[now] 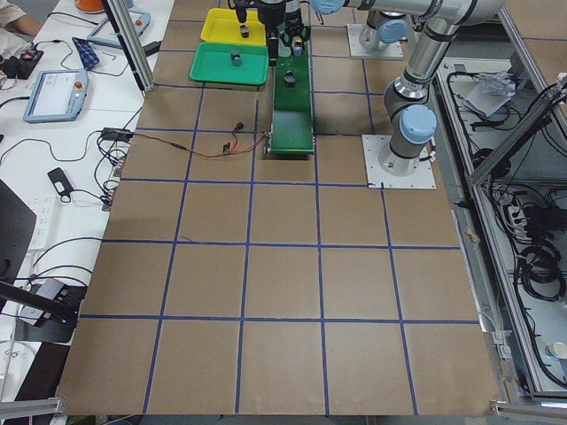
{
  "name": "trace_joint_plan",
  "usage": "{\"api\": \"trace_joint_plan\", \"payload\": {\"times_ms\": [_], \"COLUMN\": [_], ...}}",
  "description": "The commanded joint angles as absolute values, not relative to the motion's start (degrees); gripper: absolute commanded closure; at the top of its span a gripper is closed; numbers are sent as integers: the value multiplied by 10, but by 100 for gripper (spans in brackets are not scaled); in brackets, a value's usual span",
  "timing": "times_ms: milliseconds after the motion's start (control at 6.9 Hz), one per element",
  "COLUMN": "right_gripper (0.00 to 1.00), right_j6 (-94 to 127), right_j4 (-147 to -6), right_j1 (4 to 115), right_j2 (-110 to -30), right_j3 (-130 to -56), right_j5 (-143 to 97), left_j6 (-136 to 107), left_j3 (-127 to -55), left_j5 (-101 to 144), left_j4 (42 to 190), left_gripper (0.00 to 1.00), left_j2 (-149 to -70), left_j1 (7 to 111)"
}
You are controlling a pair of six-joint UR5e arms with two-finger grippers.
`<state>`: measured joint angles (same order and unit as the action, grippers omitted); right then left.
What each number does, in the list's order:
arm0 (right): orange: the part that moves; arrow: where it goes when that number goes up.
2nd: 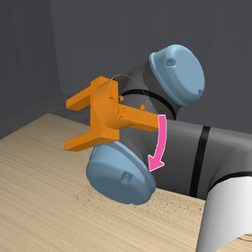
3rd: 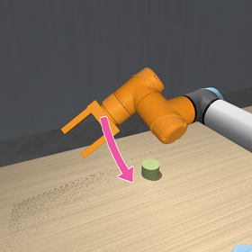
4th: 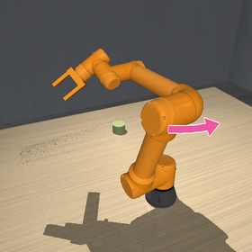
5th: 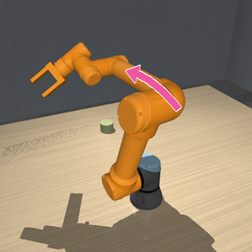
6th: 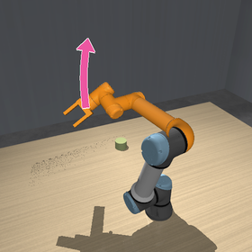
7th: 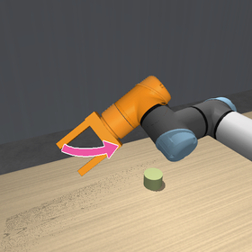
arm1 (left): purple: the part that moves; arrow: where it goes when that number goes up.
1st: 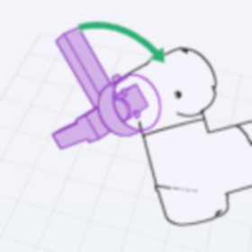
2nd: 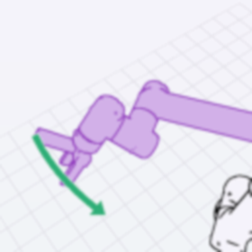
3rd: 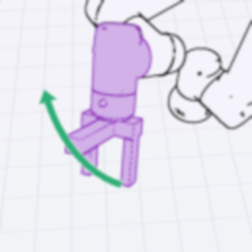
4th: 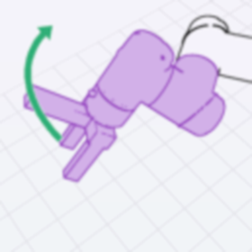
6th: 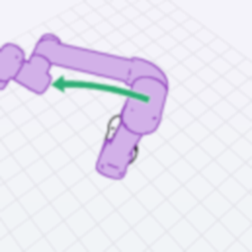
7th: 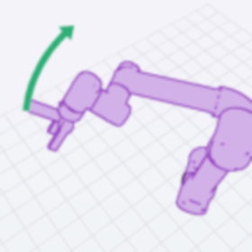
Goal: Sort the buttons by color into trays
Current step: 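Lower the right gripper onto the yellow button on the belt and grasp it, then carry the yellow button into the yellow tray and open the right gripper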
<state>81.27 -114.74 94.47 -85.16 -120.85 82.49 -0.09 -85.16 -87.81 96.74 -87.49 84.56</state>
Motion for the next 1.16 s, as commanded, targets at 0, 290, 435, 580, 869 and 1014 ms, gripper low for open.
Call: {"api": "trace_joint_plan", "payload": {"times_ms": [0,290,435,580,869,1014], "right_gripper": [100,100,100,100,100,84], "right_j6": [805,775,704,660,576,564], "right_j4": [-1148,-1150,-1149,-1147,-1187,-1201], "right_j1": [940,909,878,844,799,773], "right_j2": [-851,-821,-781,-747,-703,-675], "right_j3": [-1167,-1065,-1016,-991,-986,-988], "right_j5": [858,915,925,922,919,921], "left_j6": [-1,-1,-1,-1,-1,-1], "left_j3": [-852,-852,-852,-852,-852,-852], "left_j5": [-877,-877,-877,-877,-877,-877], "left_j4": [967,967,967,967,967,968], "left_gripper": [0,0,0,0,0,0], "left_j2": [-875,-875,-875,-875,-875,-875], "left_j1": [846,846,846,846,845,845]}}
